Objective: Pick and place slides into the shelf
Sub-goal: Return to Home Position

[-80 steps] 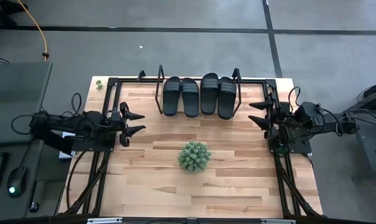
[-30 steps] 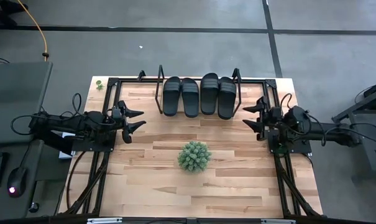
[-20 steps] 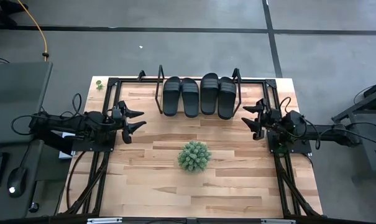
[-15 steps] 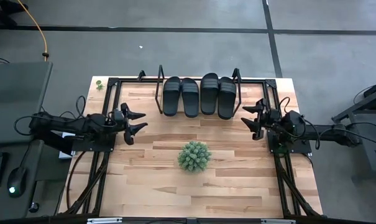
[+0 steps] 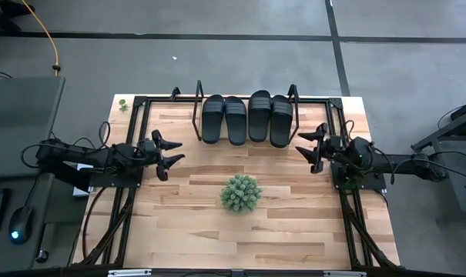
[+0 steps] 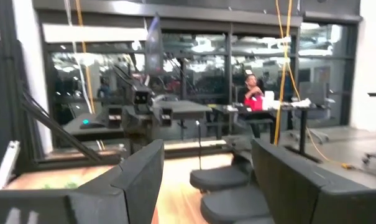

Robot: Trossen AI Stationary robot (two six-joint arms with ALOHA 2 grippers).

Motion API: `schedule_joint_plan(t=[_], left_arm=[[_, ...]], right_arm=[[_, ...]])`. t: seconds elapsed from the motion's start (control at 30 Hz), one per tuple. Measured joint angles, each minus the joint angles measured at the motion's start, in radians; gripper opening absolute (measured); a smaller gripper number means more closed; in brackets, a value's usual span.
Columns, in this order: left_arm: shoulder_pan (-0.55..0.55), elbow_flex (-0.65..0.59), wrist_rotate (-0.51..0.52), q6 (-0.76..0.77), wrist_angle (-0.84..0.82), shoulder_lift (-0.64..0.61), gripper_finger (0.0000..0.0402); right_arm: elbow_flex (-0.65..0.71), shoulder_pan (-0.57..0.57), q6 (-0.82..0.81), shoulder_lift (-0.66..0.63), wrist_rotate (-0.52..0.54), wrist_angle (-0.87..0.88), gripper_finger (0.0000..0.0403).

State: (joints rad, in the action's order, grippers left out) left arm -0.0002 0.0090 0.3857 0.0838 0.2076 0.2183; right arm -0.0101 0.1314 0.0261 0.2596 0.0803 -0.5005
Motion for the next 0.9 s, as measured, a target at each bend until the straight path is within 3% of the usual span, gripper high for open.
schedule_joint_plan(t=[0.9], left_arm=[[0.000, 0.001, 0.026, -0.036, -0.143, 0.000, 0.0198]], right_arm=[[-0.002, 0.000, 0.020, 0.000, 0.109, 0.424, 0.0234]])
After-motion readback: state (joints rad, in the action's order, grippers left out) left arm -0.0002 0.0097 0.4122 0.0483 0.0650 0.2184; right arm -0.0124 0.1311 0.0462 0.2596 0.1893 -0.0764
